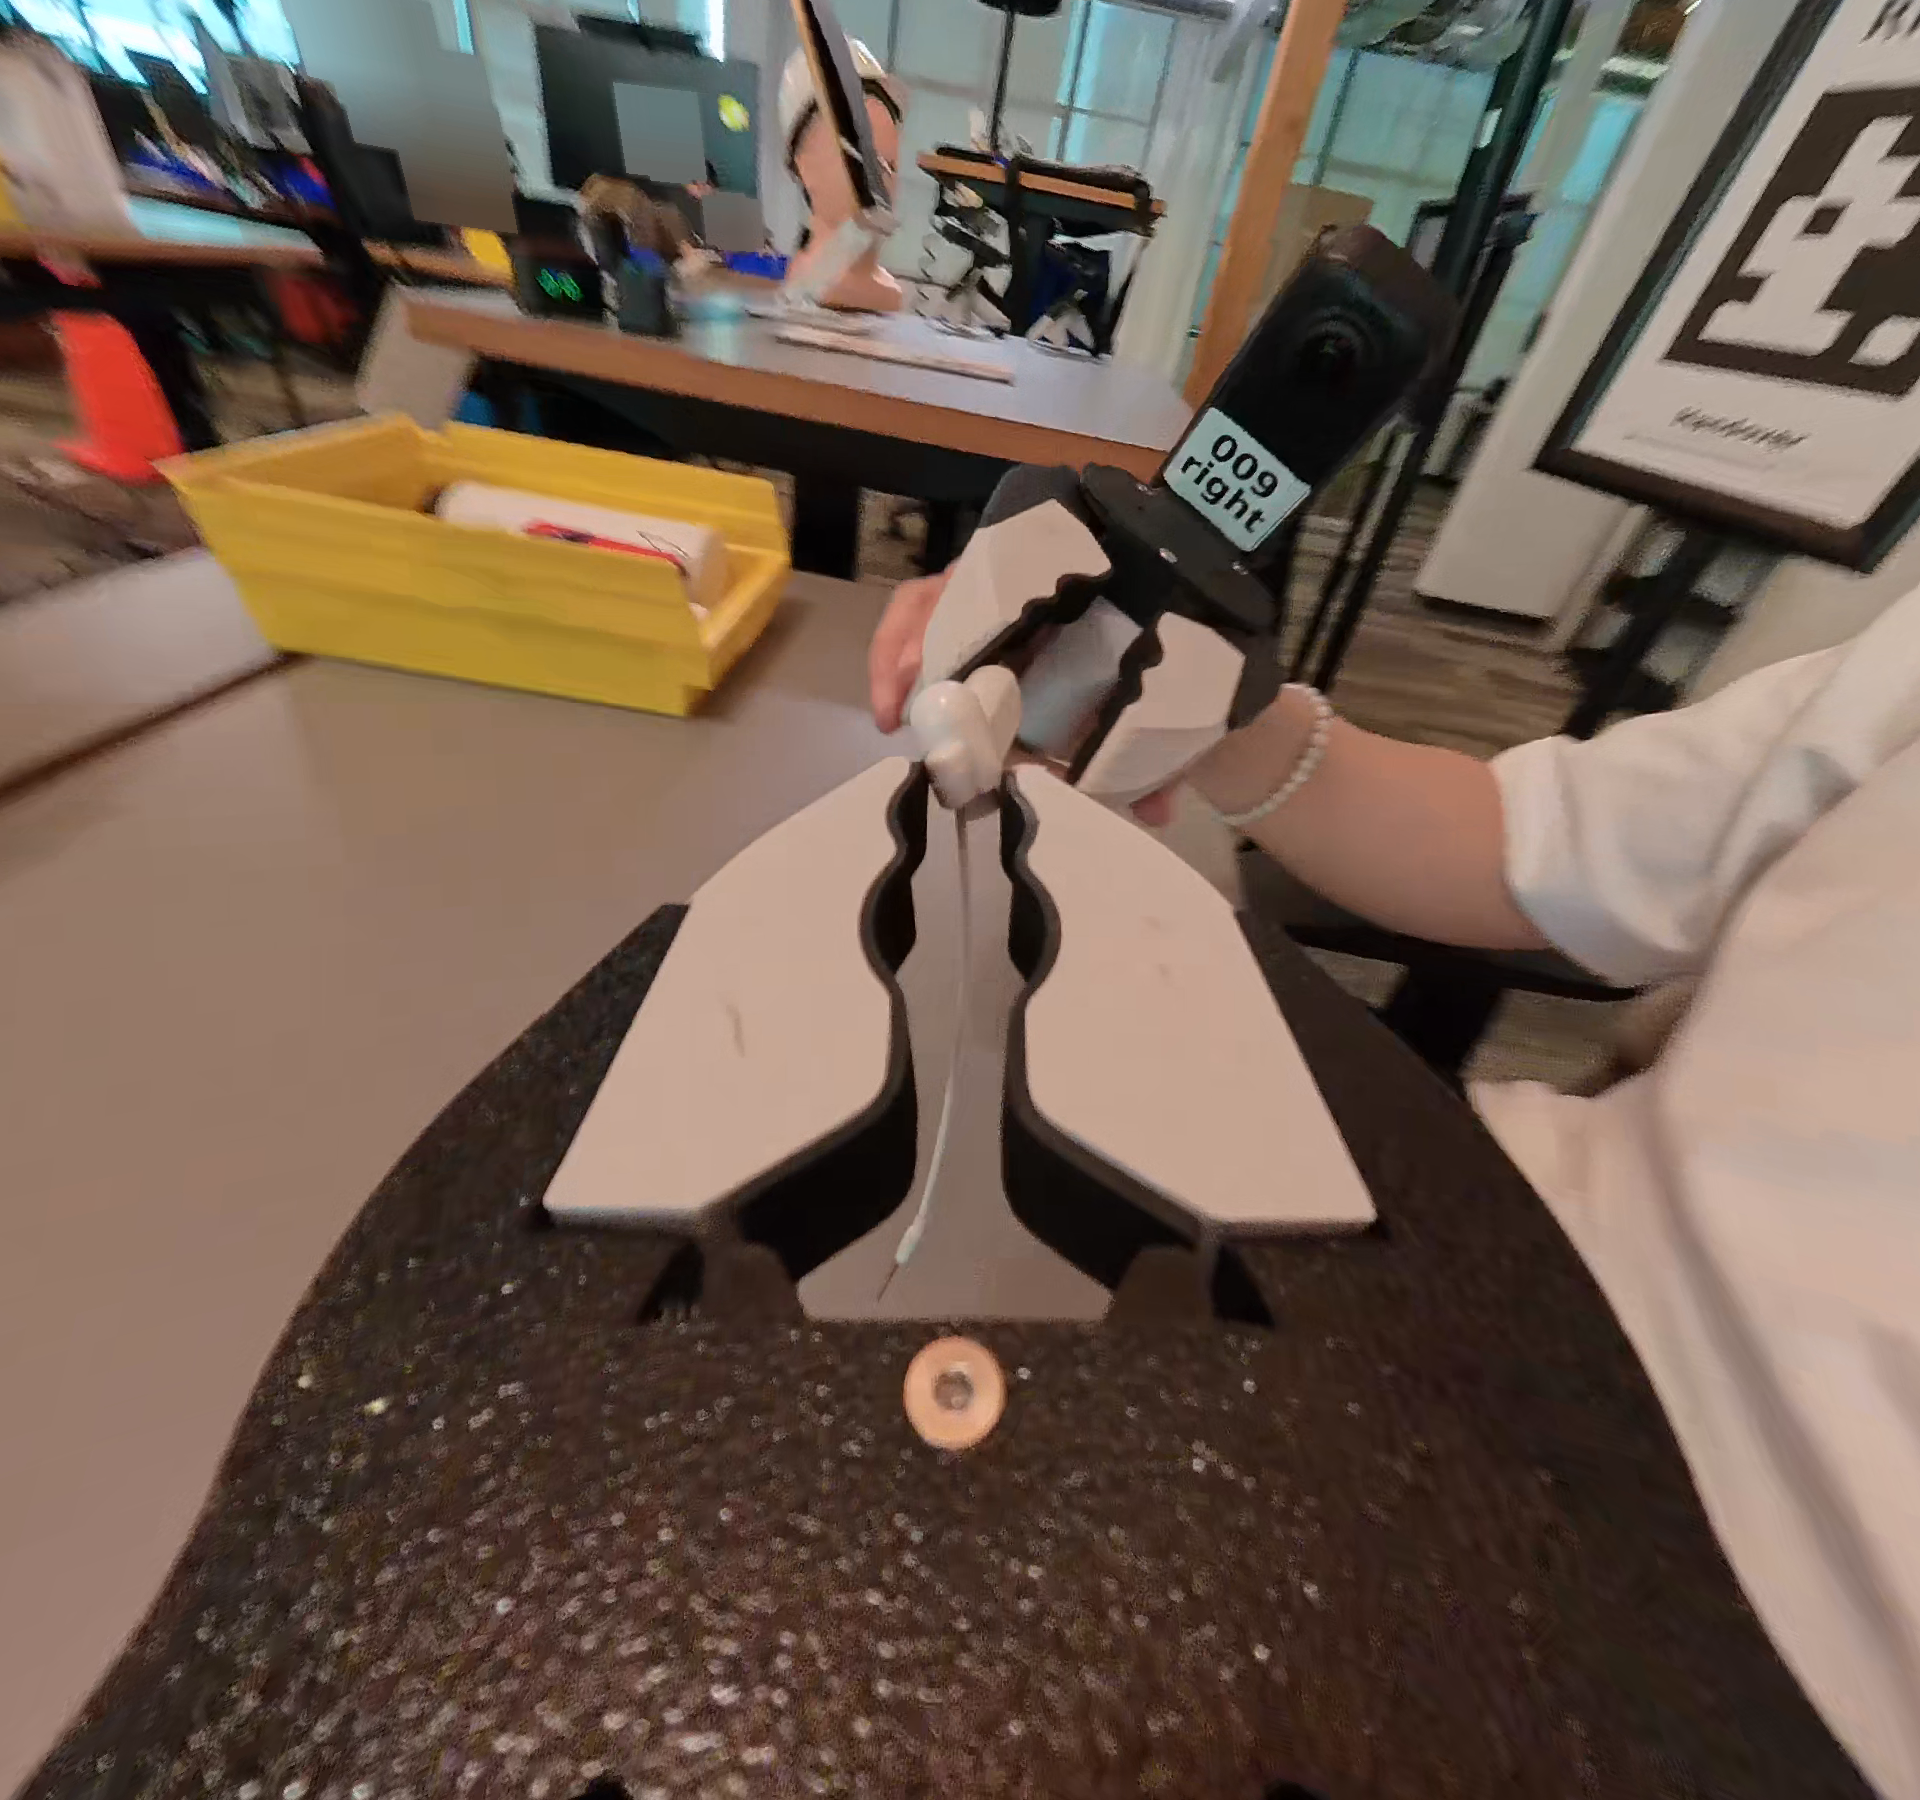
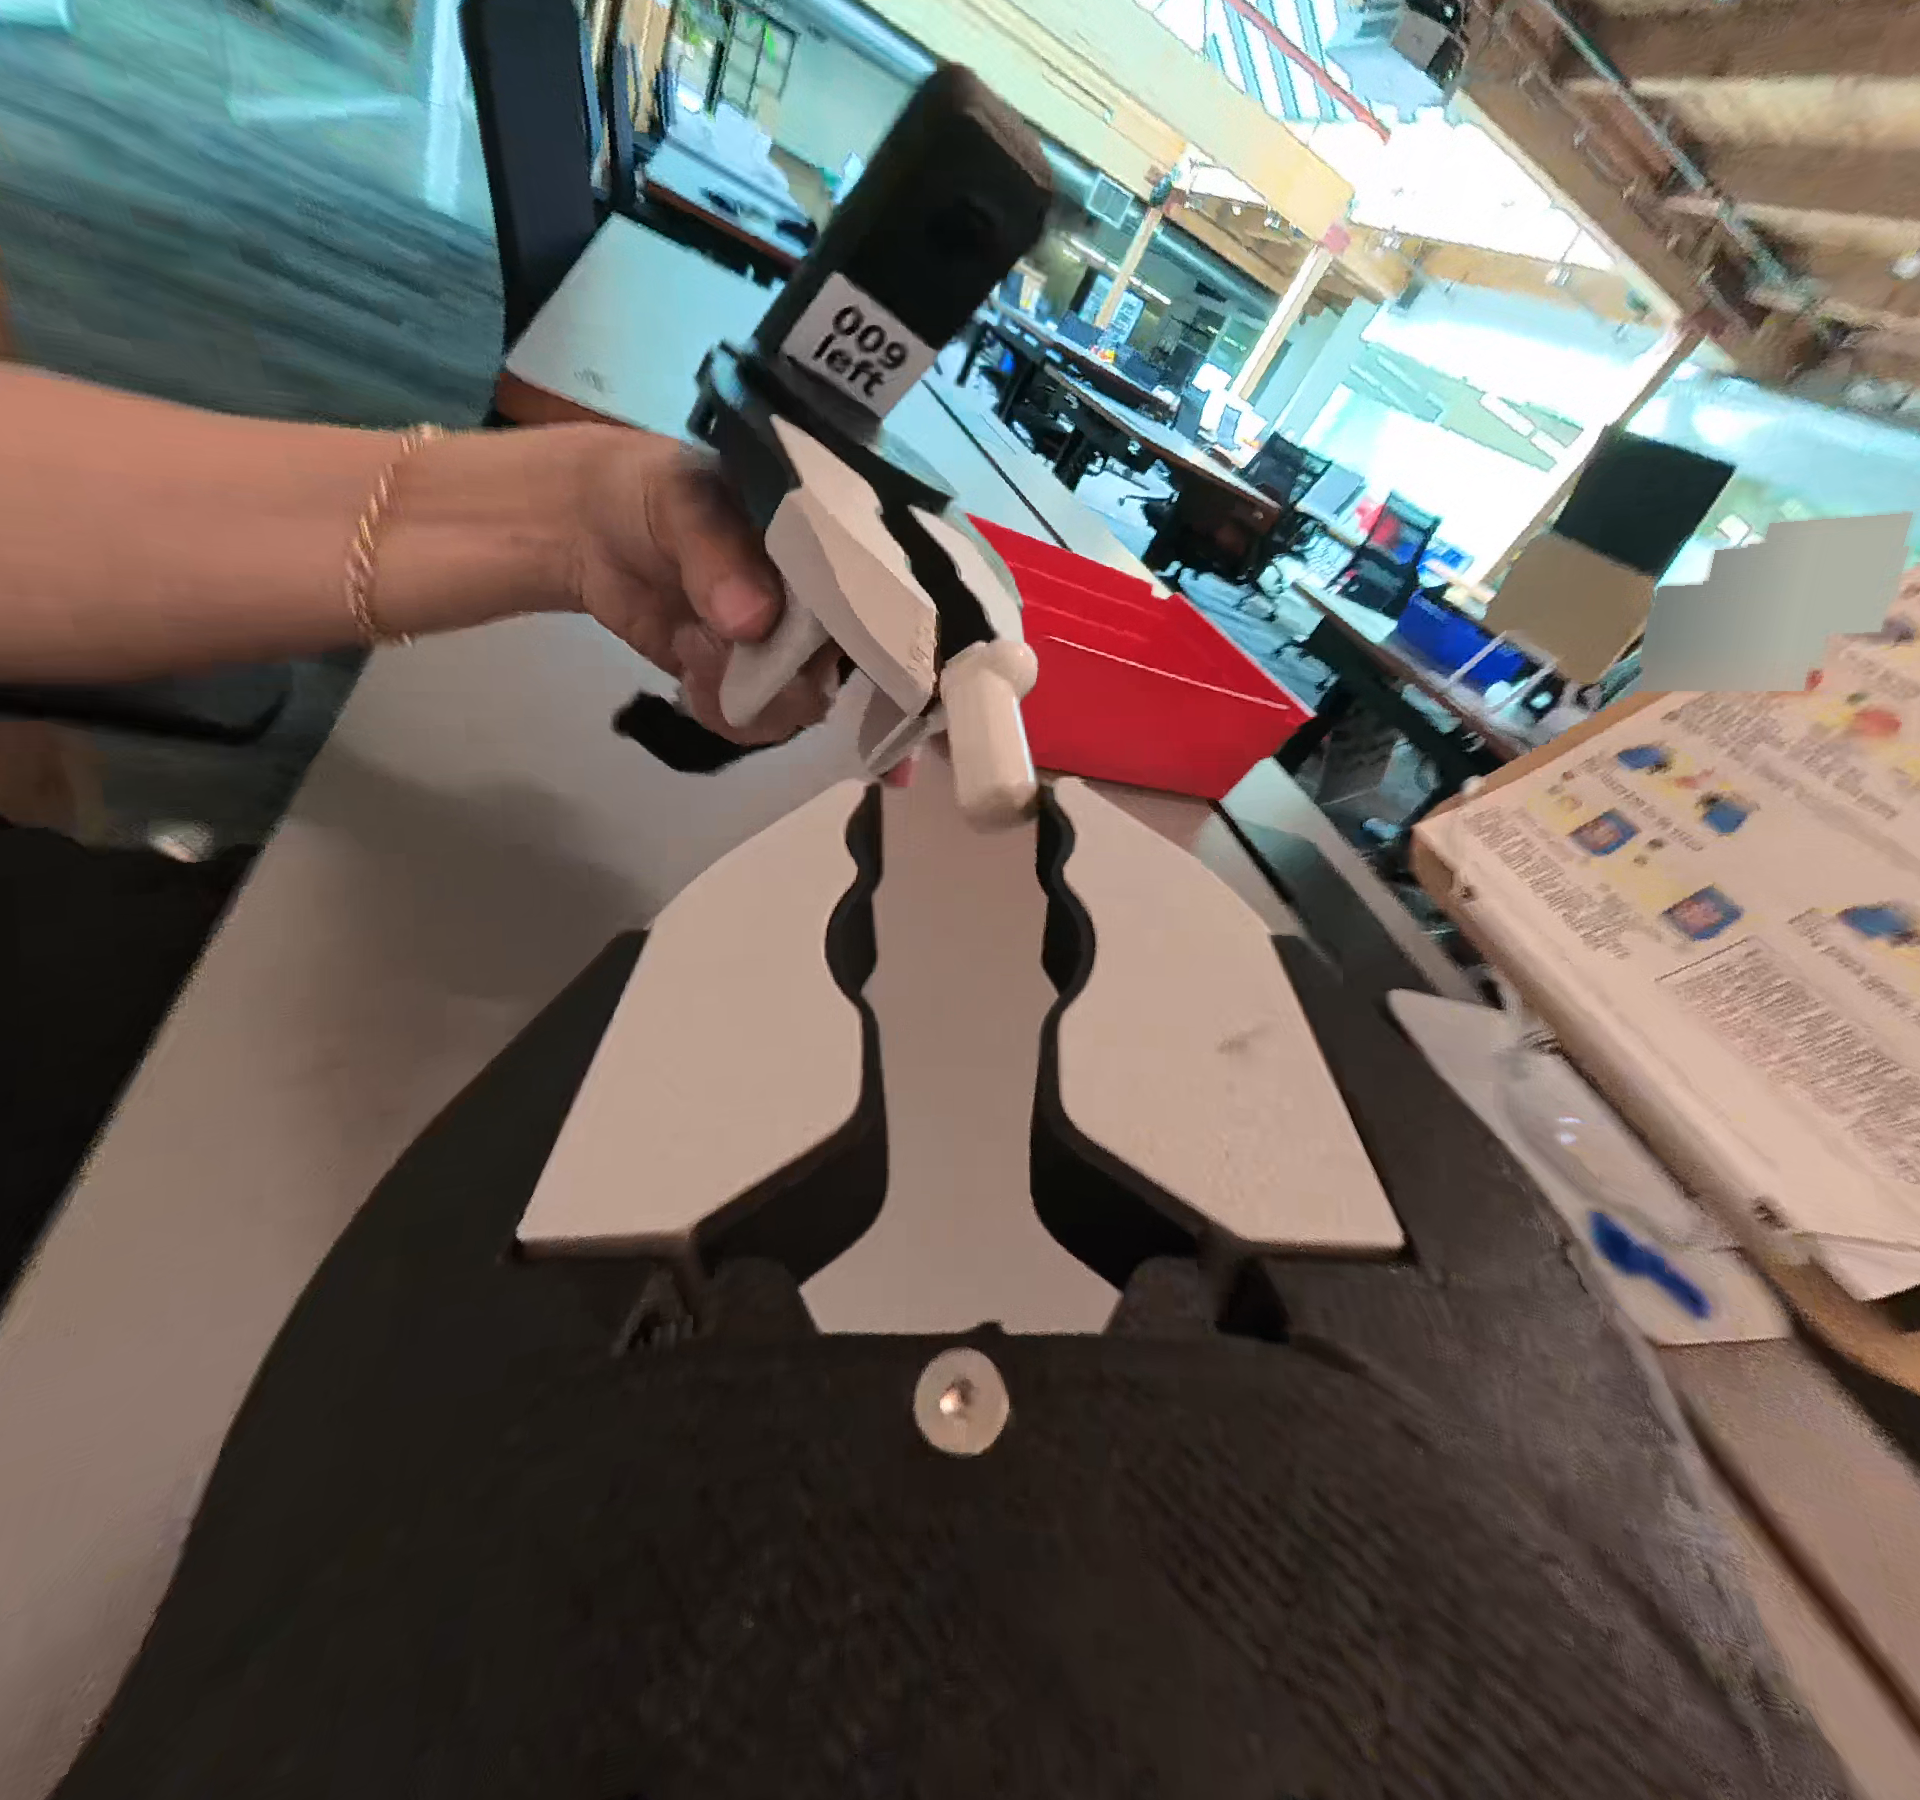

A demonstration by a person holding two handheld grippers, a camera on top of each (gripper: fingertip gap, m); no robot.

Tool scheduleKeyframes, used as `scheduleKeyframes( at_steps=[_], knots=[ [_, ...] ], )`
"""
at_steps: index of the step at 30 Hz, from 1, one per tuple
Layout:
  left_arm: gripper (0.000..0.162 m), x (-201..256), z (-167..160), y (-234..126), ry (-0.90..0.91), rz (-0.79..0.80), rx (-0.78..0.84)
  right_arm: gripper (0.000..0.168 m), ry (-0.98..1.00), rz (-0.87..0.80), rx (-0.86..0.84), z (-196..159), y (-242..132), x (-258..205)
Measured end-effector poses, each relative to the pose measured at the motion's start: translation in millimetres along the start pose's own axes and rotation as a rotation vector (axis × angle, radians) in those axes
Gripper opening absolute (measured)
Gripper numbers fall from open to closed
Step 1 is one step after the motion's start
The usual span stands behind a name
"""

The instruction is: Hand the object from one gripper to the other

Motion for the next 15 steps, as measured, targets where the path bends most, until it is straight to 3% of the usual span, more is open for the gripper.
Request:
scheduleKeyframes(
  at_steps=[6, 9, 11, 15],
  knots=[
    [0.013, 2.3, 12.7, -5.1, 0.353, 0.104, 0.061, 0.028, 0.29, 0.005, 0.177, 18.6, -3.0, 10.5],
    [0.012, 5.3, 13.1, -4.1, 0.432, 0.108, 0.076, 0.029, 0.26, -0.014, 0.144, 16.2, -0.5, 9.6],
    [0.012, 5.7, 13.0, -3.2, 0.436, 0.11, 0.076, 0.017, 0.208, -0.008, 0.131, 15.8, 1.1, 5.5],
    [0.012, 4.9, 10.9, -3.5, 0.466, 0.121, 0.051, 0.014, 0.129, -0.017, 0.129, 16.2, 1.1, 3.2]
  ],
)
Point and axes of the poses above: each gripper's, where its closed fingertips meet, y out along the fingers, z out of its top, x = y × z across the jaws, the point moved 3 cm from there along -y, back along the fingers, and after that the axes turned 13 degrees about y, right-handed, at the moved point
